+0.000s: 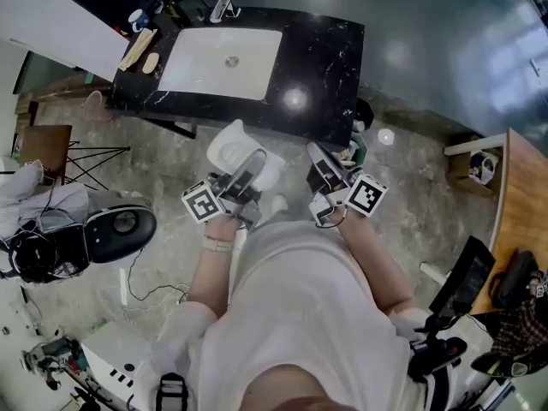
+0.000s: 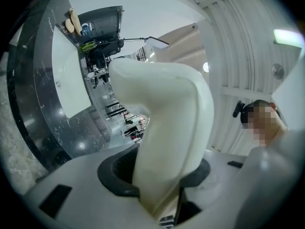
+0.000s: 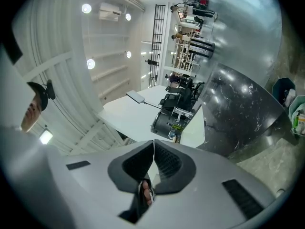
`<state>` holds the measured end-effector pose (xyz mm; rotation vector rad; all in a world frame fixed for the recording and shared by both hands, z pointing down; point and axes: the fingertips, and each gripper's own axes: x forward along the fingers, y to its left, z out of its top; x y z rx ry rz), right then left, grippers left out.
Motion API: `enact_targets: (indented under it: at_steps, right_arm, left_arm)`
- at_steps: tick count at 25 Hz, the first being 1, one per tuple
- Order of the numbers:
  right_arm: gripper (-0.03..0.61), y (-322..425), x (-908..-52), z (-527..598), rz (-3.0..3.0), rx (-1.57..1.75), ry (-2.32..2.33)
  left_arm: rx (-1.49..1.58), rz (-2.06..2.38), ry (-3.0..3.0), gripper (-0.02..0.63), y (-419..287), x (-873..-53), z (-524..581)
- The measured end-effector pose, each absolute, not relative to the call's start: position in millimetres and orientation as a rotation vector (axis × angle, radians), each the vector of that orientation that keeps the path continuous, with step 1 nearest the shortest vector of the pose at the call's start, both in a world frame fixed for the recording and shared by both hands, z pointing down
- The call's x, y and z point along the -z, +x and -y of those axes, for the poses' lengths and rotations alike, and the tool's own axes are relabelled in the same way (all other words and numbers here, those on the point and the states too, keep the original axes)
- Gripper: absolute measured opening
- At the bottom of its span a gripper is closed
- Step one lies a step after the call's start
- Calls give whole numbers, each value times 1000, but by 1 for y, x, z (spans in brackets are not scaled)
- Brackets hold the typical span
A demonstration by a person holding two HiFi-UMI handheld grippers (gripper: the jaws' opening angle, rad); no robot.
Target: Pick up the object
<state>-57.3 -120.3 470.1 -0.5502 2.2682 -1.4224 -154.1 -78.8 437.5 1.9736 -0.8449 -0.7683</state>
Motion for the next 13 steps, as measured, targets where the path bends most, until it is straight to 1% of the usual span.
enact_targets:
  at_steps: [8, 13]
  right_arm:
    - [21, -43, -473, 125, -2259, 1405, -596]
    - [21, -26, -472, 145, -2258, 1374, -611]
  left_arm:
    - [745, 804, 1956, 172, -141, -444, 87]
    - [783, 755, 1905, 172, -123, -449, 103]
